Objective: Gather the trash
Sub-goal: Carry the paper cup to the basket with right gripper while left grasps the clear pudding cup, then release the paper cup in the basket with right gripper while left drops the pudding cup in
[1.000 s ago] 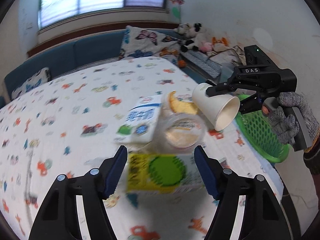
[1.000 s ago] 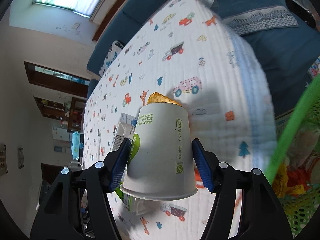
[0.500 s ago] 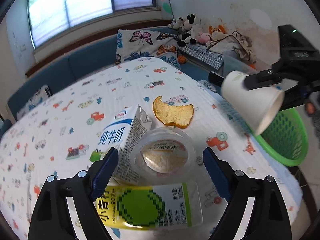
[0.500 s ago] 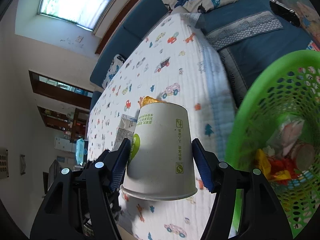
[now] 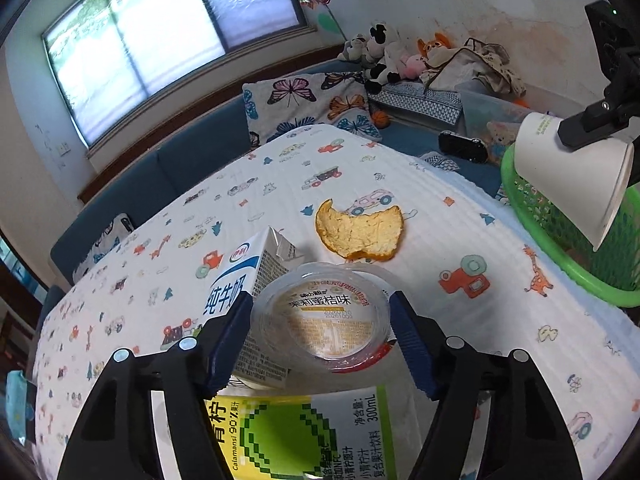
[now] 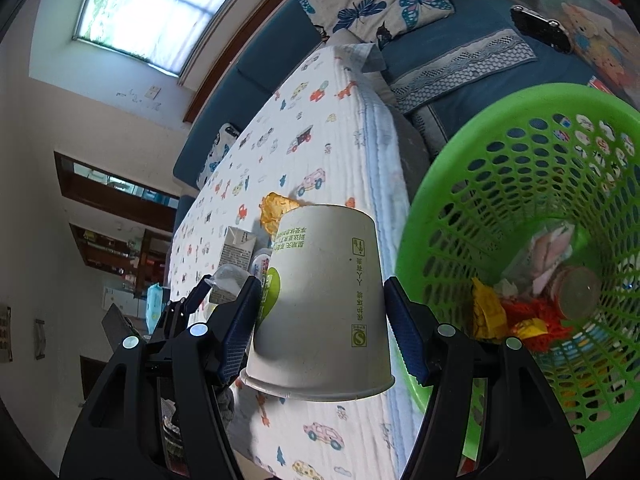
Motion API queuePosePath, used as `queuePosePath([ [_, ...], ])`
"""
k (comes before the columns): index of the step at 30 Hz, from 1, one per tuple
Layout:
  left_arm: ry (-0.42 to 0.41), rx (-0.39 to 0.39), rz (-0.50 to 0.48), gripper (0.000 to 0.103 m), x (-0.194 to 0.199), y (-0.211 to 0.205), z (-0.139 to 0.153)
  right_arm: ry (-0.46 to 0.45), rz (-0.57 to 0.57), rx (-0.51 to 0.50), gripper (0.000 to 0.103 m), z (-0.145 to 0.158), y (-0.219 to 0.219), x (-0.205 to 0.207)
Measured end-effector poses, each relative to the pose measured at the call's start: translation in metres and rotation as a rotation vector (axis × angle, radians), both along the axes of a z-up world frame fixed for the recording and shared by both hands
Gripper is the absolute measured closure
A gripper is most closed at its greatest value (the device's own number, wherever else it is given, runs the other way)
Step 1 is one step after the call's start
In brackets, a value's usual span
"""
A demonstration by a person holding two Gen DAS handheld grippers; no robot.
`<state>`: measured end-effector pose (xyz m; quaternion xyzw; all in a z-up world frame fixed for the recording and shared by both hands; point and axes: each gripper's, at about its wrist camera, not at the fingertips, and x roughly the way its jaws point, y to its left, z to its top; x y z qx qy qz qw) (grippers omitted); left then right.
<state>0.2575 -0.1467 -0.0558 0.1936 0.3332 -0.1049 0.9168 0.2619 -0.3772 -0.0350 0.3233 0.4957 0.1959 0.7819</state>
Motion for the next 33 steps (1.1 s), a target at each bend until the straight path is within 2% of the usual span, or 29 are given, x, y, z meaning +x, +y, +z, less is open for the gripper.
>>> queuePosePath([
  [9, 0.017, -0.194, -0.038, 0.036, -0.019, 0.012, 0.036, -0.025, -0.044, -0.062, 0.04, 0.004, -0.021, -0.022],
  [14, 0.013, -0.253, -0.088, 0.036, -0.033, -0.001, 0.055, -0.021, -0.101, -0.134, 0.04, 0.0, -0.04, -0.031],
  [18, 0.007, -0.273, -0.128, 0.036, -0.041, -0.018, 0.067, -0.019, -0.15, -0.204, 0.04, -0.005, -0.052, -0.034],
  [26, 0.004, -0.275, -0.188, 0.036, -0.044, -0.05, 0.076, -0.043, -0.218, -0.28, 0.038, -0.013, -0.075, -0.028],
  [33, 0.027, -0.267, -0.233, 0.036, -0.042, -0.076, 0.071, -0.068, -0.238, -0.26, 0.033, -0.011, -0.087, -0.037],
])
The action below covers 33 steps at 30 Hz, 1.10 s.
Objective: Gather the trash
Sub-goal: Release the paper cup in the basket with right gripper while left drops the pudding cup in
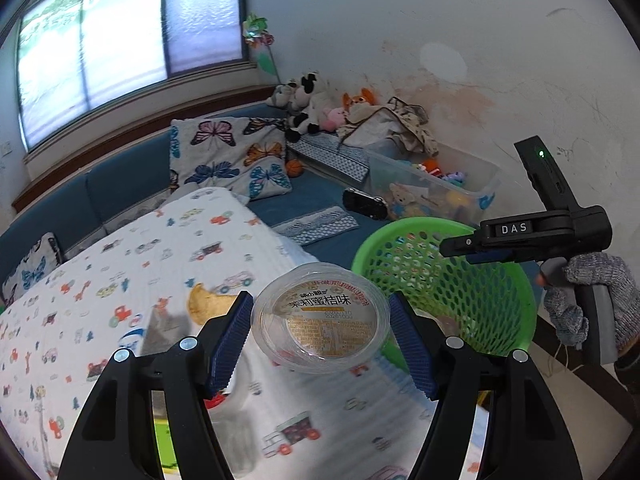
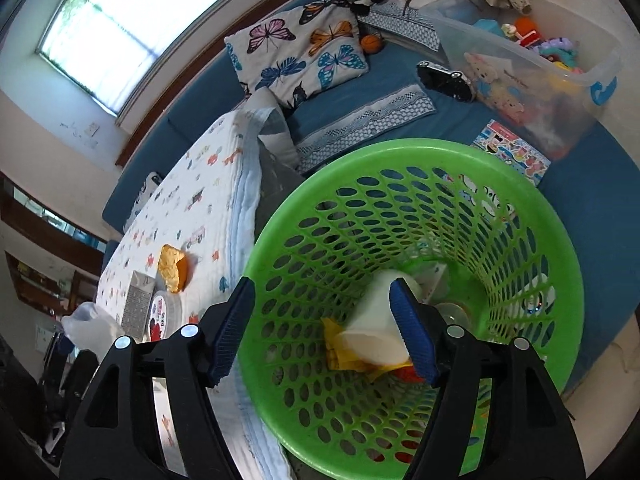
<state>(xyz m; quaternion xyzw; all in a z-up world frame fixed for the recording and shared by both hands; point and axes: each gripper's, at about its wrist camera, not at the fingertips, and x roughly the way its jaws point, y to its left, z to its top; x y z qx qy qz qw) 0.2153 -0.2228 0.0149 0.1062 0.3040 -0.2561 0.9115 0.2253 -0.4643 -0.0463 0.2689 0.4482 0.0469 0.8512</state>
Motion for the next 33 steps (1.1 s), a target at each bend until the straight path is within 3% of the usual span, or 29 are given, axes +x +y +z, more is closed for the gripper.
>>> queuePosePath([
  [16, 0.053, 0.046, -0.099, 0.036, 0.01, -0.072, -0.023, -0.053, -0.007, -0.191, 0.029, 0.02, -0.011, -0.056],
  [25, 0.086, 0.06, -0.113, 0.034, 0.011, -0.091, -0.035, -0.067, -0.023, -0.208, 0.028, 0.02, -0.017, -0.072],
  [33, 0.098, 0.05, -0.122, 0.027, 0.007, -0.093, -0.039, -0.064, -0.015, -0.206, 0.027, 0.016, -0.013, -0.075],
])
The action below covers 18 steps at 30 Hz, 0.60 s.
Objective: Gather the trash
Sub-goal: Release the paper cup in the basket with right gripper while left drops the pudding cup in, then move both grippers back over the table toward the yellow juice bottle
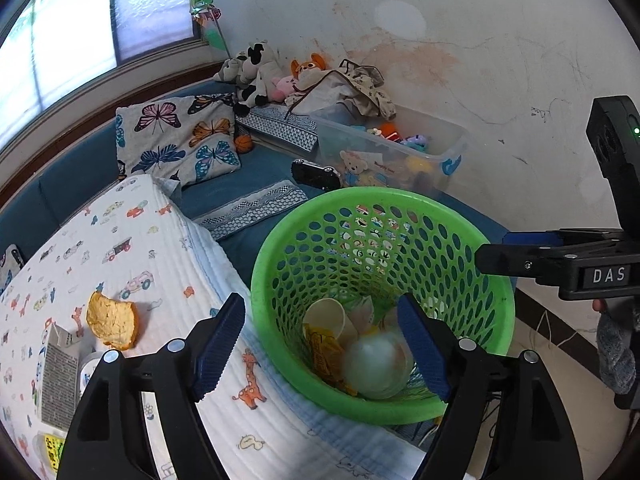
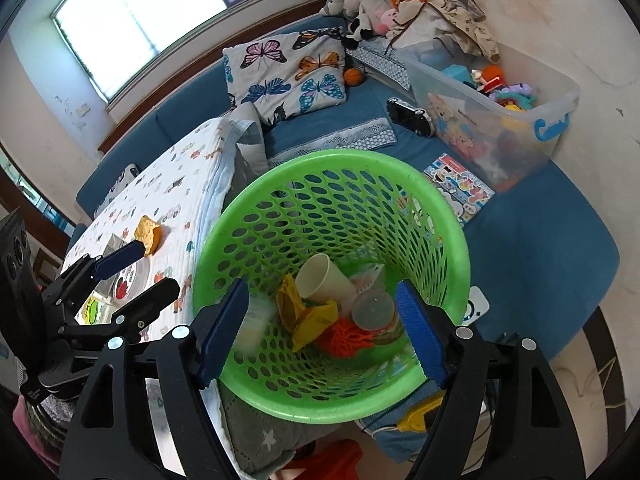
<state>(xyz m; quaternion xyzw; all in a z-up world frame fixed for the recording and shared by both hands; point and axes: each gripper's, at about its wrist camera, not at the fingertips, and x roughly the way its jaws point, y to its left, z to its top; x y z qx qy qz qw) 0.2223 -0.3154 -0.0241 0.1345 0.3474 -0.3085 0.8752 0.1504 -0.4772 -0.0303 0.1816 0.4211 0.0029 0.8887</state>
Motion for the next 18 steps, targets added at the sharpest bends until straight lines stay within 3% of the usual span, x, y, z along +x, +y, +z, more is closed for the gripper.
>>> queuePosePath([
  [9, -0.018, -0.019, 0.033, 0.026, -0.013, 0.031, 0.01, -0.009, 0.072, -0.037, 0.027, 0.002, 0.025, -0.003],
  [18, -0.021, -0.057, 0.141, 0.024, -0.024, 0.098, 0.02, -0.019, 0.241, -0.089, 0.024, 0.004, 0.082, 0.0],
])
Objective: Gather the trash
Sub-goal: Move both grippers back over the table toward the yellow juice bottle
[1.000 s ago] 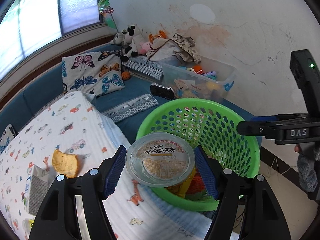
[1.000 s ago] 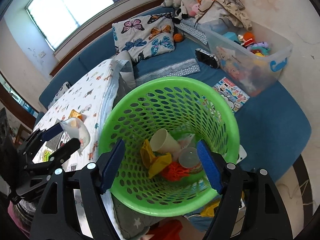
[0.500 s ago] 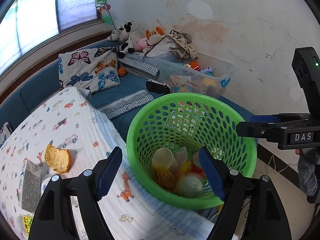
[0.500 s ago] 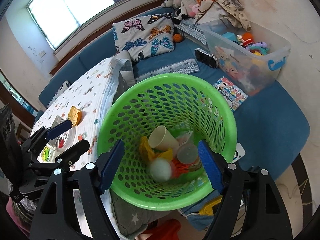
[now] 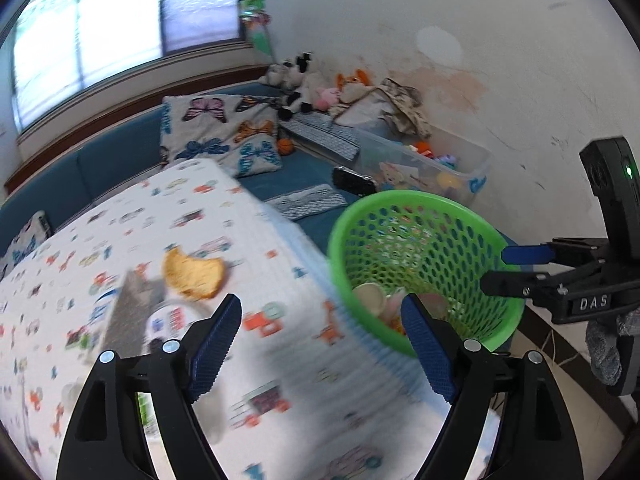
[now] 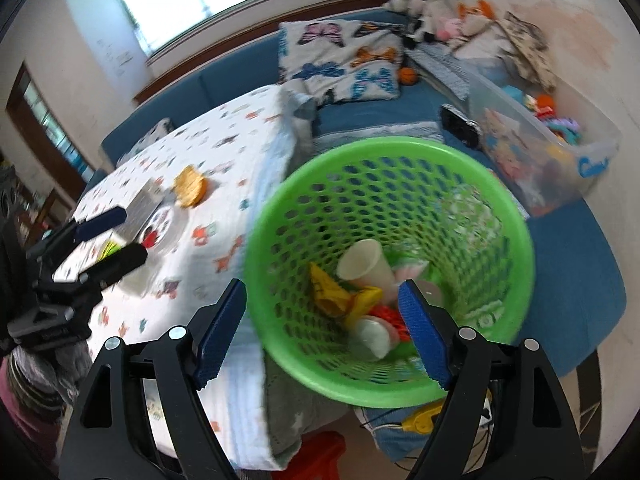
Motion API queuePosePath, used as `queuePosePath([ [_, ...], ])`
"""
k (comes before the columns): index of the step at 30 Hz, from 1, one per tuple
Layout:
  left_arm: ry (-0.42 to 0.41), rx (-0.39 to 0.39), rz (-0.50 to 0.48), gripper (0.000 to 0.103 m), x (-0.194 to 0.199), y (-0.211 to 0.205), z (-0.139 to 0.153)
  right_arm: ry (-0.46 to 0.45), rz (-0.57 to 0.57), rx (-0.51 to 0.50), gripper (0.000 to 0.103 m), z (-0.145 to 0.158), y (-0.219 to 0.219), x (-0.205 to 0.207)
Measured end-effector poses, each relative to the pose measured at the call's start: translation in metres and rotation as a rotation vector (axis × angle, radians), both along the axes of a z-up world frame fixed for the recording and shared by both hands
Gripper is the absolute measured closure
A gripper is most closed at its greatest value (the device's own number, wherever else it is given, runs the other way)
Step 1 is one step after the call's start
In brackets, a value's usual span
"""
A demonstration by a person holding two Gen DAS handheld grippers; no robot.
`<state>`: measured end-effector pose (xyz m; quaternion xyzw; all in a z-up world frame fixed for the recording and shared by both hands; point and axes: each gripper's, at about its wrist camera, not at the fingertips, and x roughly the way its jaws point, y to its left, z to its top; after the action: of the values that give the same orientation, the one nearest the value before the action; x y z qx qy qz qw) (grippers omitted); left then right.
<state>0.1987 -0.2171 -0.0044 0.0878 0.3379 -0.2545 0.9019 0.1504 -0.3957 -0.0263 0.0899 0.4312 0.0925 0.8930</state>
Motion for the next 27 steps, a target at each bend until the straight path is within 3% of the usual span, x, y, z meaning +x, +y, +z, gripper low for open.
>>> queuePosePath([
  [27, 0.0, -0.074, 0.447, 0.021, -0.029, 0.219, 0.008, 0.012, 0.54, -0.127, 0.019, -0.005, 0.206, 0.058],
])
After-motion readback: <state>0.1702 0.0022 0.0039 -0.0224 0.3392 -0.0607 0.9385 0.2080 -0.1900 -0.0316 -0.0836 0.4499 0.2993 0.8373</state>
